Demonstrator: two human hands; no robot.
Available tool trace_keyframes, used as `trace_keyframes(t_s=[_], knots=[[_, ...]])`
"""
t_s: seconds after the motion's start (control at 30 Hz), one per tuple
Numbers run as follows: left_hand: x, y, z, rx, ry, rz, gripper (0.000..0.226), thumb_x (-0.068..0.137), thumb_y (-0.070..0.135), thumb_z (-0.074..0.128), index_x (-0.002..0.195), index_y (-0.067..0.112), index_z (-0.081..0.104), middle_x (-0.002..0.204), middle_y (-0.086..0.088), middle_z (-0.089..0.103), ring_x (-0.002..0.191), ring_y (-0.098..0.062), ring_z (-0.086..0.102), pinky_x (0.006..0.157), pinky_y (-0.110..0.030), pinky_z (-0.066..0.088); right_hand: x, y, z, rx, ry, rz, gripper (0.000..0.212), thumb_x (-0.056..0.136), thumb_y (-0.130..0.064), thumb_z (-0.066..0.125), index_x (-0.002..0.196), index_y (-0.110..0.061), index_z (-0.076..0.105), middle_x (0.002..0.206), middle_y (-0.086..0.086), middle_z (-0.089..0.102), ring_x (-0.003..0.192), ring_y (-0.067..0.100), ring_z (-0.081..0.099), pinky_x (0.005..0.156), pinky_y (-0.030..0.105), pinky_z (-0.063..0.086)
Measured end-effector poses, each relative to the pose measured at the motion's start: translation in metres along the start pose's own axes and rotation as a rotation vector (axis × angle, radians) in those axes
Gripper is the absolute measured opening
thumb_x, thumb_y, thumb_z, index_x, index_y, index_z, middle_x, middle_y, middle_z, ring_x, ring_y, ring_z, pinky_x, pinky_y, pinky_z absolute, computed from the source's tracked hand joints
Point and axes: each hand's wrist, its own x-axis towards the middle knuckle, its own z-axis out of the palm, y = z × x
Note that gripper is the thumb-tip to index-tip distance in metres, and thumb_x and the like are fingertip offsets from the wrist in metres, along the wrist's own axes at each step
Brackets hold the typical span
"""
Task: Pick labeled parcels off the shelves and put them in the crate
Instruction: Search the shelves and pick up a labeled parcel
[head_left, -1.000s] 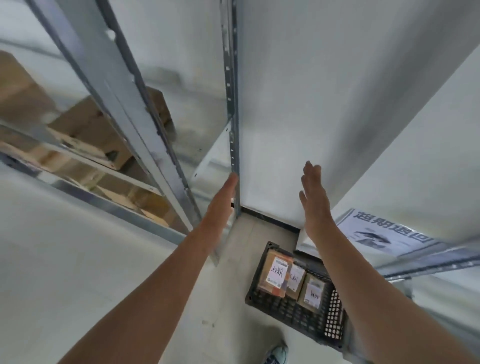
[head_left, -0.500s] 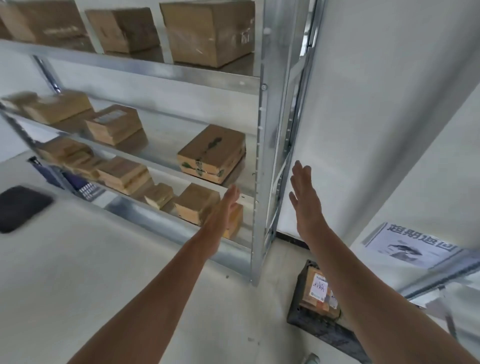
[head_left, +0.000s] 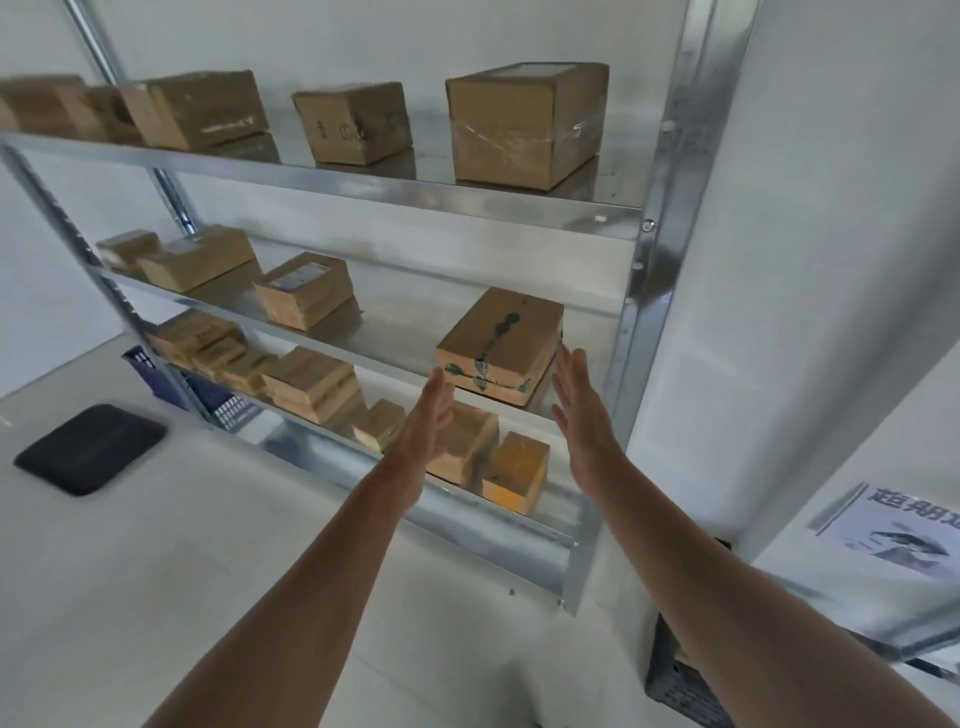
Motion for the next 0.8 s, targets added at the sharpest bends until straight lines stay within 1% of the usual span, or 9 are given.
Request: trace_keyframes(t_s=[0.1,0.17,0.3,0.4,0.5,0.57,0.67,0.73,0.8], knots=[[0.037,0.009,-0.023,0.012,-0.002,-0.003,0.071,0.103,0.063,0.019,0.159,0.021,0.031,0.167,-0.002,0.028,0.151,-0.025,0.031,0.12,-0.055,0.025,0.036,0.006,0.019,-0.01,-0.009,-0.003,0.109,0.069,-0.099,0.027,0.161,-0.039,0.025,0.17,-0.008,0.022,0.157,0.019,0.02,0.126,0.056,0.013],[0.062,0.013,-0.036,0.01,0.006,-0.015,0.072,0.102,0.066,0.023,0.157,0.021,0.035,0.166,-0.002,0.031,0.149,-0.025,0.034,0.118,-0.054,0.027,0.06,0.008,0.027,-0.001,0.01,0.014,0.113,0.066,-0.103,0.027,0.161,-0.042,0.022,0.171,-0.01,0.019,0.157,0.019,0.018,0.126,0.056,0.012],[0.106,0.023,-0.057,0.044,-0.016,-0.02,0.077,0.1,0.07,0.024,0.158,0.02,0.034,0.166,-0.004,0.03,0.149,-0.024,0.033,0.117,-0.053,0.029,0.105,0.011,0.035,0.038,0.066,0.047,0.096,0.081,-0.091,0.024,0.161,-0.039,0.022,0.171,-0.005,0.017,0.158,0.023,0.017,0.126,0.058,0.013],[0.134,0.028,-0.069,0.071,-0.051,-0.041,0.077,0.101,0.069,0.021,0.159,0.019,0.031,0.167,-0.004,0.029,0.15,-0.025,0.031,0.118,-0.055,0.027,0.129,0.014,0.038,0.036,0.115,0.084,0.098,0.081,-0.087,0.027,0.163,-0.032,0.021,0.171,-0.002,0.019,0.157,0.024,0.019,0.126,0.056,0.015],[0.165,0.03,-0.074,0.064,-0.078,-0.066,0.078,0.101,0.069,0.023,0.16,0.019,0.03,0.167,-0.005,0.028,0.151,-0.025,0.03,0.12,-0.058,0.025,0.147,0.019,0.038,0.02,0.19,0.13,0.094,0.083,-0.084,0.026,0.161,-0.03,0.026,0.17,0.002,0.023,0.156,0.026,0.023,0.126,0.057,0.017],[0.187,0.029,-0.077,0.061,-0.099,-0.084,0.077,0.101,0.068,0.024,0.16,0.019,0.03,0.167,-0.005,0.028,0.151,-0.025,0.03,0.121,-0.059,0.022,0.158,0.023,0.036,0.016,0.233,0.137,0.085,0.091,-0.078,0.024,0.161,-0.03,0.027,0.17,0.002,0.023,0.156,0.026,0.023,0.126,0.057,0.017],[0.226,0.027,-0.084,0.086,-0.183,-0.11,0.077,0.1,0.071,0.024,0.16,0.024,0.029,0.168,-0.002,0.026,0.153,-0.027,0.025,0.123,-0.061,0.016,0.182,0.033,0.034,0.007,0.303,0.145,0.069,0.103,-0.067,0.019,0.161,-0.029,0.025,0.171,0.003,0.02,0.157,0.027,0.019,0.126,0.057,0.015],[0.256,0.028,-0.088,0.118,-0.225,-0.123,0.078,0.098,0.074,0.025,0.161,0.027,0.029,0.168,0.0,0.025,0.154,-0.027,0.023,0.123,-0.062,0.014,0.199,0.041,0.035,-0.02,0.343,0.168,0.07,0.102,-0.068,0.019,0.162,-0.032,0.021,0.172,0.001,0.015,0.158,0.027,0.015,0.126,0.057,0.012],[0.289,0.033,-0.091,0.136,-0.252,-0.139,0.076,0.099,0.073,0.027,0.16,0.027,0.029,0.168,-0.001,0.025,0.153,-0.025,0.025,0.123,-0.057,0.016,0.217,0.048,0.038,-0.021,0.403,0.216,0.078,0.096,-0.077,0.022,0.162,-0.035,0.02,0.172,-0.002,0.014,0.158,0.027,0.014,0.127,0.058,0.011]])
